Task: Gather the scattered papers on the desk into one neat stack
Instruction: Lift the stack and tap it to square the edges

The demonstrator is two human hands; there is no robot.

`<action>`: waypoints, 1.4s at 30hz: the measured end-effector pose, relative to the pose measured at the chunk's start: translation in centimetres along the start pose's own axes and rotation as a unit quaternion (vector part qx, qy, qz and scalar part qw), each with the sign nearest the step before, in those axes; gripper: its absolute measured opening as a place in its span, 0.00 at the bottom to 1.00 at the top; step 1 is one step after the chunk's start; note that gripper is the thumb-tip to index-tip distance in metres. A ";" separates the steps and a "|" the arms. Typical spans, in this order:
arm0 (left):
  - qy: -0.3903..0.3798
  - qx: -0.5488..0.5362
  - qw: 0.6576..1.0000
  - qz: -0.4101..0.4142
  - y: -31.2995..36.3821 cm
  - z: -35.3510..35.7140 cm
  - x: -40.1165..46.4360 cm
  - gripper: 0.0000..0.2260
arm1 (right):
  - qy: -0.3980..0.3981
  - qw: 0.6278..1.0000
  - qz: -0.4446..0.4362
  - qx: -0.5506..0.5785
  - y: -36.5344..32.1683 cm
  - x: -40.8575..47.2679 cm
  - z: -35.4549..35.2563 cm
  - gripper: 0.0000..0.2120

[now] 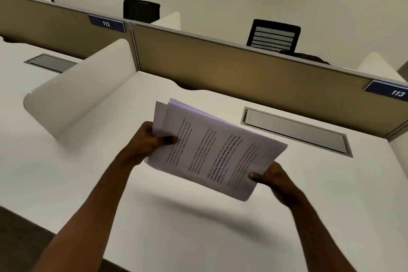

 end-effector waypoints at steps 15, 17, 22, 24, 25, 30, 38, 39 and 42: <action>0.012 -0.028 0.999 -0.021 -10.0 -0.2 -1.8 0.12 | 0.152 0.988 0.004 -0.036 4.4 -0.4 1.3 0.10; 0.028 -0.009 0.999 -0.024 -10.6 0.0 -1.9 0.09 | 0.177 0.983 0.019 -0.044 4.5 -0.5 1.2 0.11; 0.078 -0.033 0.996 -0.017 -8.6 -0.1 -1.5 0.10 | 0.216 0.976 -0.002 -0.035 2.9 -0.1 0.0 0.15; 0.070 -0.031 0.997 -0.004 -7.4 0.4 -1.3 0.08 | 0.226 0.974 -0.011 -0.036 2.3 -0.1 -0.4 0.15; 0.064 -0.033 0.997 0.006 -6.9 0.6 -1.2 0.08 | 0.229 0.973 -0.016 -0.032 2.1 -0.2 -0.6 0.15; 0.069 -0.115 0.991 0.022 -6.9 -0.2 -1.4 0.15 | 0.212 0.976 -0.045 -0.004 1.6 -0.6 -0.8 0.12; 0.116 -0.074 0.990 -0.030 -10.7 -0.1 -2.0 0.17 | 0.228 0.974 0.011 0.002 4.3 -0.6 -0.1 0.13; 0.125 -0.078 0.989 -0.028 -10.5 -0.3 -1.7 0.20 | 0.236 0.972 0.009 0.011 4.1 -0.5 -0.4 0.15; 0.127 -0.097 0.987 -0.007 -9.6 -0.2 -1.6 0.22 | 0.242 0.970 -0.008 0.024 3.4 -0.3 -1.0 0.15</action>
Point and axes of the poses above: each hand's wrist, its own x-axis towards the middle knuckle, its own z-axis out of the palm, y = z × x, the point moved 9 cm from there along x, towards the middle knuckle, and after that the axes turned 15 degrees about -x, right-handed, at the moved point
